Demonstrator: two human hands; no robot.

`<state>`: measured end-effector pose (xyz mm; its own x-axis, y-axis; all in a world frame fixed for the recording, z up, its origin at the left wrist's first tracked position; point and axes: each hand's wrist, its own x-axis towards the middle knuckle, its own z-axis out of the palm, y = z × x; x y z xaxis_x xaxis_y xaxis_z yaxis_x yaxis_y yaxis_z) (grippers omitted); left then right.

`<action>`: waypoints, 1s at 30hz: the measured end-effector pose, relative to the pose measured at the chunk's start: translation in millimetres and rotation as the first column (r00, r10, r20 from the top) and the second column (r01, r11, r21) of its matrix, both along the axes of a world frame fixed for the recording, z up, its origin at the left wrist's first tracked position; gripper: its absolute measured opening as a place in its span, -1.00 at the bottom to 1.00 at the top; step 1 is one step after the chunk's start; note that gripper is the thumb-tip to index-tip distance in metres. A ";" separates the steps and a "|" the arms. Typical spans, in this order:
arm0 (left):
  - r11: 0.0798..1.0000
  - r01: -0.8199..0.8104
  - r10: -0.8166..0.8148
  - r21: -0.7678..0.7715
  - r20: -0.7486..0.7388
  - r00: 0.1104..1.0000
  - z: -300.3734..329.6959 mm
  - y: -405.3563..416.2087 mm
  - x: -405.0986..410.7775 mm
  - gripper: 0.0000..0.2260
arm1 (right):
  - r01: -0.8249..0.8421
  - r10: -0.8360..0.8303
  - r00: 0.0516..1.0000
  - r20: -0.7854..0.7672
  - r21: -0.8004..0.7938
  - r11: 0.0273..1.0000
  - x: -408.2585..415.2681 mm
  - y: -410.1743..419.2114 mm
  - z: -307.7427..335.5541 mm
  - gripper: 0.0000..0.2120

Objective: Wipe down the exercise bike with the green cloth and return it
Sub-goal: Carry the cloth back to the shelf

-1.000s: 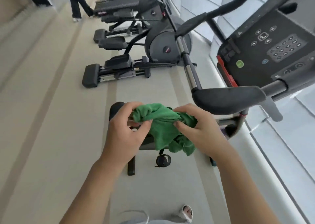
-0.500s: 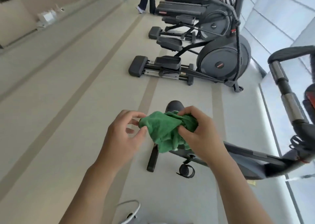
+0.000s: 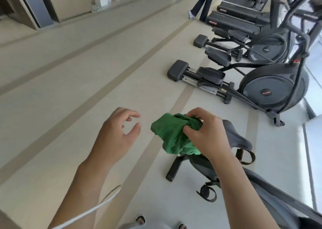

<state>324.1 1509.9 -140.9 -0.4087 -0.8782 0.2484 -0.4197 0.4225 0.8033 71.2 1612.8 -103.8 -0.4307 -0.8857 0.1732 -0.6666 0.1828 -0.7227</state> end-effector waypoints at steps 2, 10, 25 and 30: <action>0.999 -0.035 0.035 -0.016 0.020 0.999 -2.1 -8.4 19.1 -0.82 | 0.015 -0.015 1.000 0.006 -0.007 1.000 9.7 -15.7 -0.6 -0.79; 0.987 -0.149 0.152 -0.052 0.056 0.987 -2.9 -29.2 76.4 -0.81 | 0.016 -0.016 1.000 -0.019 -0.040 0.999 39.9 -80.2 1.1 -0.86; 0.952 -0.290 0.301 -0.099 0.131 0.945 10.6 -156.3 95.4 -0.83 | -0.171 0.180 0.981 0.073 -0.107 0.979 54.1 -250.1 -9.9 -0.88; 0.947 -0.306 0.319 -0.099 0.164 0.934 21.4 -223.9 78.2 -0.83 | -0.249 0.257 0.965 0.047 -0.133 0.959 40.1 -328.7 -14.2 -0.72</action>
<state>402.3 1286.0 -119.5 -0.1591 -0.9515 0.2634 -0.6709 0.2999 0.6782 111.3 1284.1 -118.0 -0.2091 -0.9402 0.2687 -0.6318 -0.0798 -0.7710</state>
